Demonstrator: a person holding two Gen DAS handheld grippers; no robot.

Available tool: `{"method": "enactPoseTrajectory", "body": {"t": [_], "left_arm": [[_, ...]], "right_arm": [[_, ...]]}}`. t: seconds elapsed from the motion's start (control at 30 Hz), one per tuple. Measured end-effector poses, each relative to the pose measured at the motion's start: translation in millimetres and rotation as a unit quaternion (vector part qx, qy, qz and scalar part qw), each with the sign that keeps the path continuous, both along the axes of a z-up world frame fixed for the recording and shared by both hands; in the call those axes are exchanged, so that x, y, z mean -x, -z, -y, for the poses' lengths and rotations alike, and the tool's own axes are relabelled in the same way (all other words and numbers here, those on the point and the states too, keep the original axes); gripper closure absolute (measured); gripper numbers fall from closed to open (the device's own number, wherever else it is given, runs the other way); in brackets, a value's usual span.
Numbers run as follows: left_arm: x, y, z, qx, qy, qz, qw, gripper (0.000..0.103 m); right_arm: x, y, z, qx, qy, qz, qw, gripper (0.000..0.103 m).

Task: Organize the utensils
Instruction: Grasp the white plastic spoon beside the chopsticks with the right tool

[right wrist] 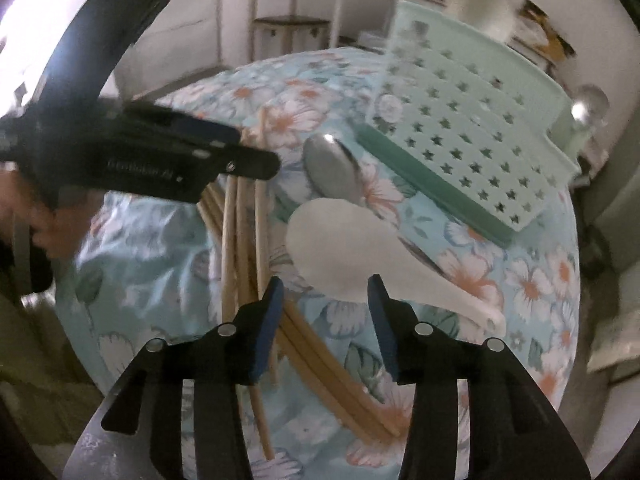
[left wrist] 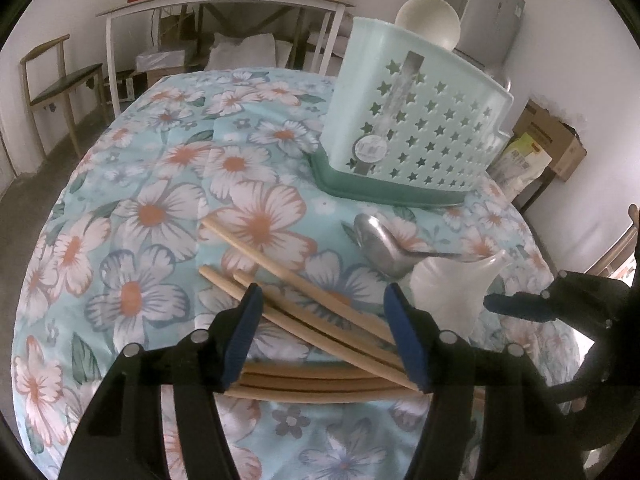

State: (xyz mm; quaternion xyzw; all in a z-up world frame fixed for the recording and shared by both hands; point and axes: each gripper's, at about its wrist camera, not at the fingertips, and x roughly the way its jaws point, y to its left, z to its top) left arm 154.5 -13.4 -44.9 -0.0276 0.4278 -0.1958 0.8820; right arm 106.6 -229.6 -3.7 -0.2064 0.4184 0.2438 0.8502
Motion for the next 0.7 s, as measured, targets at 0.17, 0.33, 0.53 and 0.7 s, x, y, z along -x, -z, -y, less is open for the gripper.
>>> {"method": "enactPoseTrajectory", "body": {"t": [0.17, 0.33, 0.53, 0.7], "left_arm": [[0.3, 0.5, -3.7, -0.001, -0.007, -0.004, 1.0, 0.042], [-0.1, 0.9, -8.7, 0.002, -0.015, -0.009, 0.9998, 0.044], [-0.6, 1.4, -9.0, 0.003, -0.016, -0.011, 0.9998, 0.046], [-0.6, 0.7, -11.0, 0.007, -0.017, -0.012, 0.9998, 0.048]], "right_arm": [[-2.5, -0.5, -11.8, 0.018, -0.024, 0.016, 0.999, 0.06], [-6.5, 4.0, -14.4, 0.038, -0.027, 0.02, 0.999, 0.065], [-13.4, 11.5, -25.9, 0.04, -0.033, 0.017, 0.999, 0.072], [-13.1, 17.6, -36.8, 0.074, -0.041, 0.029, 0.996, 0.078]]}}
